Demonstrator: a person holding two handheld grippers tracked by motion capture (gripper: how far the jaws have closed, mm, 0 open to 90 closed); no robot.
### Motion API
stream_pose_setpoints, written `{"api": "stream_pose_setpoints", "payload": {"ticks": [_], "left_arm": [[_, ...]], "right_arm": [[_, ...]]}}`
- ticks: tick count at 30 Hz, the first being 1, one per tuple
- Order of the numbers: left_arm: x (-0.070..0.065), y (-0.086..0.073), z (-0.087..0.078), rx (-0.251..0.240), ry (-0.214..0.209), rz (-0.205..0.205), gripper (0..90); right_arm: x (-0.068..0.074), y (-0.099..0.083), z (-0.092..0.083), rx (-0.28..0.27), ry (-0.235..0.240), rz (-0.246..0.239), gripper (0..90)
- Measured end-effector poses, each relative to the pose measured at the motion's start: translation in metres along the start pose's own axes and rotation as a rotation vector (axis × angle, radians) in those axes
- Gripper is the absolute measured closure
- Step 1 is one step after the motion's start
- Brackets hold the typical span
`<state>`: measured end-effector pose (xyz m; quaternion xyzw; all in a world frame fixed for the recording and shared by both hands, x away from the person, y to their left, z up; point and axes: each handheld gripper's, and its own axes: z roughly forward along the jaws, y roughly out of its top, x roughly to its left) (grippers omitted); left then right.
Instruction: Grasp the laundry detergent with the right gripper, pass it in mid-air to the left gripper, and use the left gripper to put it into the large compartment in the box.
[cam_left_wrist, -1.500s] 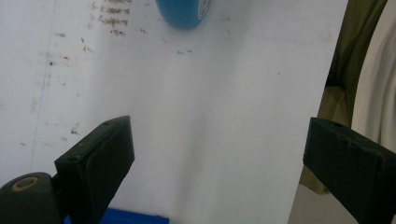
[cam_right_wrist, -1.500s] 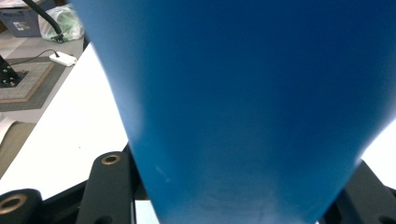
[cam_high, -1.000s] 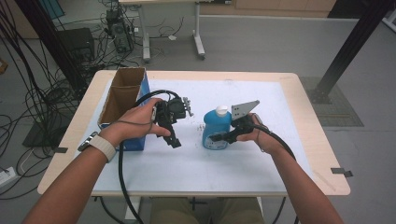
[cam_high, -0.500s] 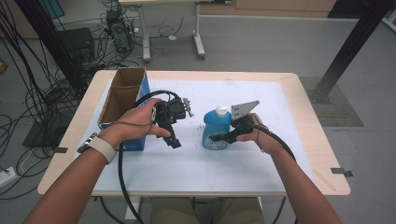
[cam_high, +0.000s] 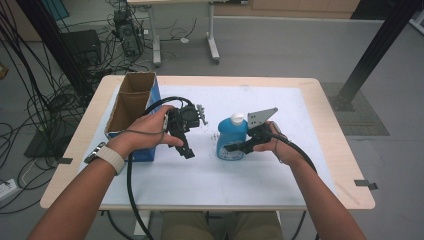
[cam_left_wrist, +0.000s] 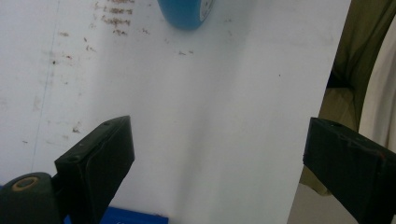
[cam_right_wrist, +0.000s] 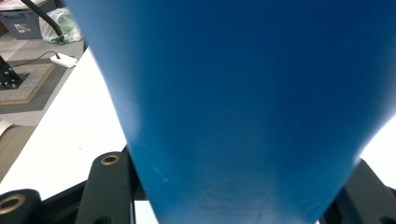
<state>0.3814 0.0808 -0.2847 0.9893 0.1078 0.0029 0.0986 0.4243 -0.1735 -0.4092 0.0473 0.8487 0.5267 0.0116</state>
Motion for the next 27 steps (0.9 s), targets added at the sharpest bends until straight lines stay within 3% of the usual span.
{"api": "stream_pose_setpoints", "payload": {"ticks": [27], "left_arm": [[-0.0003,-0.0010,-0.0022,-0.004,0.003,-0.004,9.2]], "right_arm": [[0.0002,0.0000,0.0001,0.000,-0.005,0.005,42.8]]}}
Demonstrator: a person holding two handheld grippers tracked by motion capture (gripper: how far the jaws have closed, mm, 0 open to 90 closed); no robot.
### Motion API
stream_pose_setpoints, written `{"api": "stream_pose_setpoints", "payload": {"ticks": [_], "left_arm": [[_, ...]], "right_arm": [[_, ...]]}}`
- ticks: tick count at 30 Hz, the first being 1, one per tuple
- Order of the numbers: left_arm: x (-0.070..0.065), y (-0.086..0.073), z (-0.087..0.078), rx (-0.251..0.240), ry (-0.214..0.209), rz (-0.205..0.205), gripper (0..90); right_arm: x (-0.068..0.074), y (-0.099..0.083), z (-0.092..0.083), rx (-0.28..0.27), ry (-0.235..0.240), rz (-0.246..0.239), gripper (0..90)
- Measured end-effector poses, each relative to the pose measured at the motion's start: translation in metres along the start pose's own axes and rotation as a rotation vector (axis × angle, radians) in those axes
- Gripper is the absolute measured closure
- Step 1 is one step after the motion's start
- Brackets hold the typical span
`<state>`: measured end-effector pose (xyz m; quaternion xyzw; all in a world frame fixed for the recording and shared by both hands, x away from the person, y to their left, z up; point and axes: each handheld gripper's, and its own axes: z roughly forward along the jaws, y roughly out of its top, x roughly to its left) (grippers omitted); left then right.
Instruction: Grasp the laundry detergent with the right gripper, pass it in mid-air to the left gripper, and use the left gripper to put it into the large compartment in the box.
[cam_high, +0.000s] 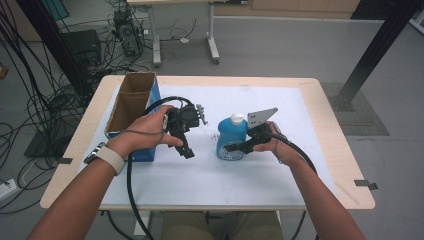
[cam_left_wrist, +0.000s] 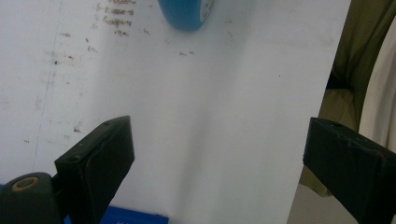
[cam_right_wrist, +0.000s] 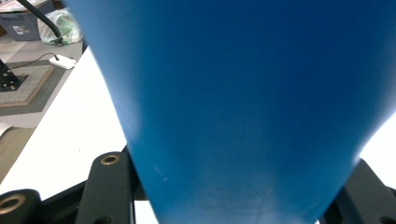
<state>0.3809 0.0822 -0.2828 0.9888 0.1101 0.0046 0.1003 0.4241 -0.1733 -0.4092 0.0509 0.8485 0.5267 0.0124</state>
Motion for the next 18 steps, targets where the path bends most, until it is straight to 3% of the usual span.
{"api": "stream_pose_setpoints", "payload": {"ticks": [18], "left_arm": [[-0.0026,-0.0024,-0.0084,-0.029,0.022,-0.006,9.1]], "right_arm": [[0.0010,0.0013,-0.0013,0.001,-0.016,0.016,43.0]]}}
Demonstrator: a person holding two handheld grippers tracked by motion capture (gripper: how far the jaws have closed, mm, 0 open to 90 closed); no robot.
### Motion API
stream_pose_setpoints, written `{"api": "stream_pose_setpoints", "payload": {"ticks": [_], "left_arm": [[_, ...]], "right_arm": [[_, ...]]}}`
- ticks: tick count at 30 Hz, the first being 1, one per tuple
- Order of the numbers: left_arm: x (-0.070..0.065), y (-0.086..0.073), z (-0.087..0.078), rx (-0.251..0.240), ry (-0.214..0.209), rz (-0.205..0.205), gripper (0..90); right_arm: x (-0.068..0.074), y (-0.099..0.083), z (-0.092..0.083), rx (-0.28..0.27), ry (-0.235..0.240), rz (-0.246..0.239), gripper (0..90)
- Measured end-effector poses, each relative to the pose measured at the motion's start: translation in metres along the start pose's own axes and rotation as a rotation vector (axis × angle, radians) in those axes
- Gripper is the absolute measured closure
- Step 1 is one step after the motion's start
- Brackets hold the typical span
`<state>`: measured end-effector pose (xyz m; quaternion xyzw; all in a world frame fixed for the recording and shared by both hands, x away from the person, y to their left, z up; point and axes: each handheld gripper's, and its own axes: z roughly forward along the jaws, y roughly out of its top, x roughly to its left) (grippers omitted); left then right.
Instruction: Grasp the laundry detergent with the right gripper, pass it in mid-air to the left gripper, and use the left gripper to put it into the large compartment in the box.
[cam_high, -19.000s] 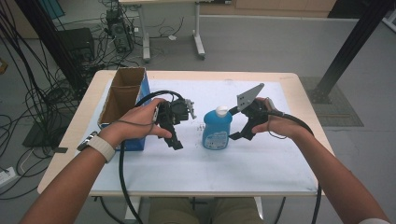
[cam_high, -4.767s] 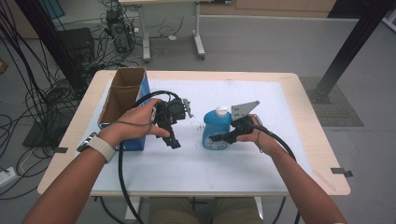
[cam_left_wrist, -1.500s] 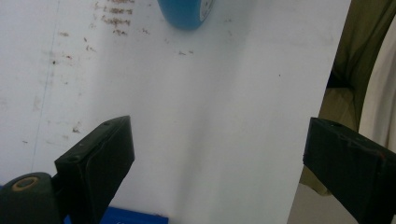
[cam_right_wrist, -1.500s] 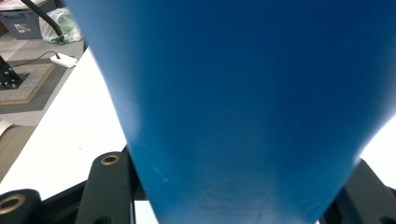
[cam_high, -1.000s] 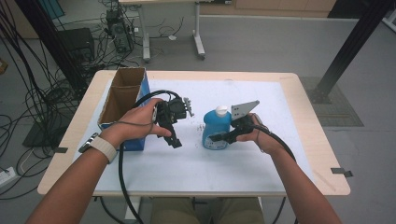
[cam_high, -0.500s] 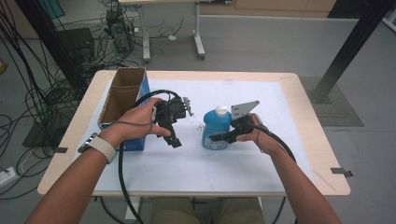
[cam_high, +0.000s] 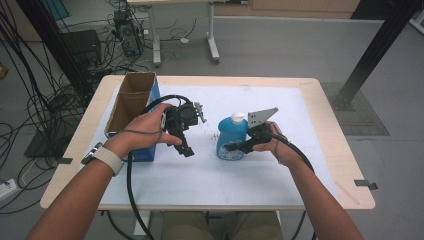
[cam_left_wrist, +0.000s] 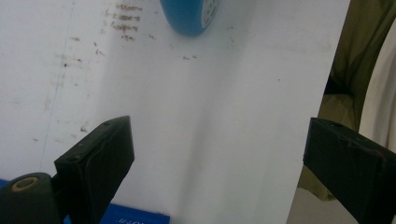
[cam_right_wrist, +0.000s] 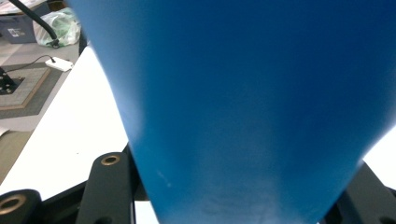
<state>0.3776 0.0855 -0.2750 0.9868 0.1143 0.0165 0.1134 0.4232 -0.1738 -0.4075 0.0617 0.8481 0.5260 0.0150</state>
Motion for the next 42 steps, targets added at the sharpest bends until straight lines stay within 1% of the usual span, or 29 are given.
{"api": "stream_pose_setpoints", "payload": {"ticks": [5,11,16,22,23,29,30,32,33,36,37,42], "left_arm": [[-0.002,0.000,-0.005,-0.017,0.008,-0.001,8.9],[-0.007,0.008,-0.016,-0.025,0.021,0.015,8.6],[-0.013,0.015,-0.026,-0.023,0.039,0.030,7.9],[-0.018,0.023,-0.037,-0.023,0.048,0.045,7.9],[-0.020,0.025,-0.040,-0.030,0.051,0.045,7.9],[-0.026,0.033,-0.049,-0.035,0.054,0.059,7.5],[-0.027,0.035,-0.051,-0.037,0.053,0.062,7.5],[-0.028,0.039,-0.054,-0.039,0.032,0.061,7.4],[-0.029,0.040,-0.055,-0.043,0.030,0.063,7.2],[-0.033,0.047,-0.060,-0.038,0.029,0.084,7.0],[-0.035,0.048,-0.061,-0.040,0.027,0.085,7.0],[-0.042,0.057,-0.066,-0.031,0.011,0.110,6.9]], "right_arm": [[0.007,0.002,-0.003,0.015,0.014,-0.001,43.1],[0.016,0.007,-0.007,0.005,0.017,-0.009,43.1],[0.022,0.012,-0.011,0.004,0.020,-0.008,43.1],[0.030,0.016,-0.016,0.008,0.016,-0.016,43.1],[0.031,0.017,-0.017,0.006,0.015,-0.017,43.0],[0.041,0.025,-0.020,0.010,0.016,-0.026,43.1],[0.043,0.026,-0.021,0.011,0.017,-0.032,43.1],[0.046,0.030,-0.022,0.015,0.020,-0.034,43.1],[0.049,0.031,-0.022,0.013,0.023,-0.036,43.1],[0.056,0.037,-0.023,0.011,0.028,-0.045,43.1],[0.058,0.039,-0.024,0.012,0.029,-0.050,43.1],[0.065,0.046,-0.025,0.017,0.023,-0.062,43.1]]}}
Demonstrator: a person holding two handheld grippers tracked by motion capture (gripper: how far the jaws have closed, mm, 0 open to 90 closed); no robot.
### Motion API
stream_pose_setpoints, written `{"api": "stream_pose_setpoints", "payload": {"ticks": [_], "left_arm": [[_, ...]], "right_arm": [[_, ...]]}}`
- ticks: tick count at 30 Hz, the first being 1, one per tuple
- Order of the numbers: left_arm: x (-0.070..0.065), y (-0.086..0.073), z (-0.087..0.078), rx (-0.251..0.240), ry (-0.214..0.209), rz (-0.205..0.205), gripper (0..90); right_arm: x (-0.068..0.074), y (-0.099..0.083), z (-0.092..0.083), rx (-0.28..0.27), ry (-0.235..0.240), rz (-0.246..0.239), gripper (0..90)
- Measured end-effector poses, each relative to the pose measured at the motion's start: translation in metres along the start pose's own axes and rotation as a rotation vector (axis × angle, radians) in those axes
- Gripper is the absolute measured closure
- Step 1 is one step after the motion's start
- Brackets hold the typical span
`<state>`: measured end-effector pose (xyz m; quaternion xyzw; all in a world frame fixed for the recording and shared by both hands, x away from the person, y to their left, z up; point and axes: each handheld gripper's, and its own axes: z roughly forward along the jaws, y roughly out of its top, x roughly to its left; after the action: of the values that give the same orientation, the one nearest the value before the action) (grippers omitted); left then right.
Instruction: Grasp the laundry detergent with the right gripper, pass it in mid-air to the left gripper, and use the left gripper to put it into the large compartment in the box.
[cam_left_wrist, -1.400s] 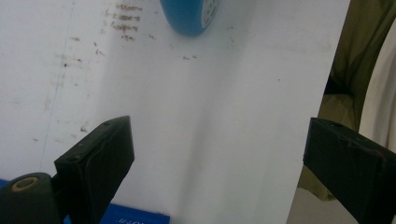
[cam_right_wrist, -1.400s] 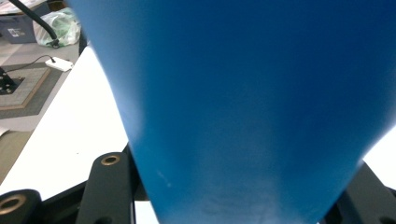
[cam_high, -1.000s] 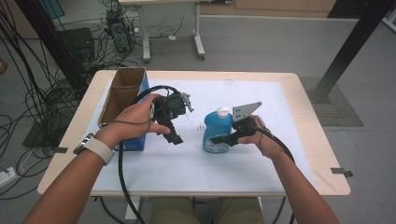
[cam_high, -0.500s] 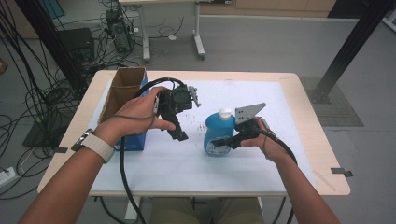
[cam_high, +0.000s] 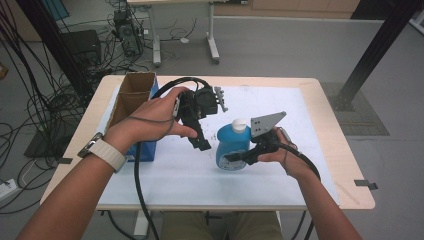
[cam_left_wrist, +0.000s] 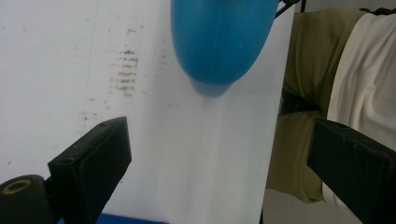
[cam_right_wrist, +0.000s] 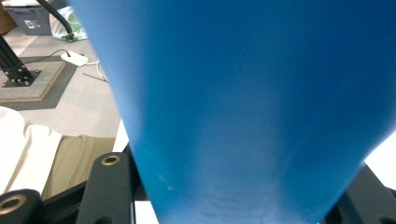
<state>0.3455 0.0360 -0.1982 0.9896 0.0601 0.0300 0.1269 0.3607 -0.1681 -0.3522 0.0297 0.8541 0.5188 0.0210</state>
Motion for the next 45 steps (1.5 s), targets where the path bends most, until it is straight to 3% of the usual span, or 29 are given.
{"api": "stream_pose_setpoints", "payload": {"ticks": [6,15,31,45], "left_arm": [[-0.005,0.010,-0.003,0.013,-0.006,0.022,6.8],[-0.007,0.018,-0.003,-0.025,-0.011,0.024,5.6],[-0.003,0.028,0.003,0.017,-0.036,0.040,5.3],[0.000,0.035,0.011,0.010,-0.033,0.066,7.1]], "right_arm": [[0.005,0.004,0.002,0.006,0.004,-0.004,43.0],[0.008,0.005,0.008,0.032,0.022,-0.002,43.0],[0.007,0.009,0.021,0.051,0.049,-0.009,43.1],[0.006,0.009,0.023,0.052,0.060,0.000,43.1]]}}
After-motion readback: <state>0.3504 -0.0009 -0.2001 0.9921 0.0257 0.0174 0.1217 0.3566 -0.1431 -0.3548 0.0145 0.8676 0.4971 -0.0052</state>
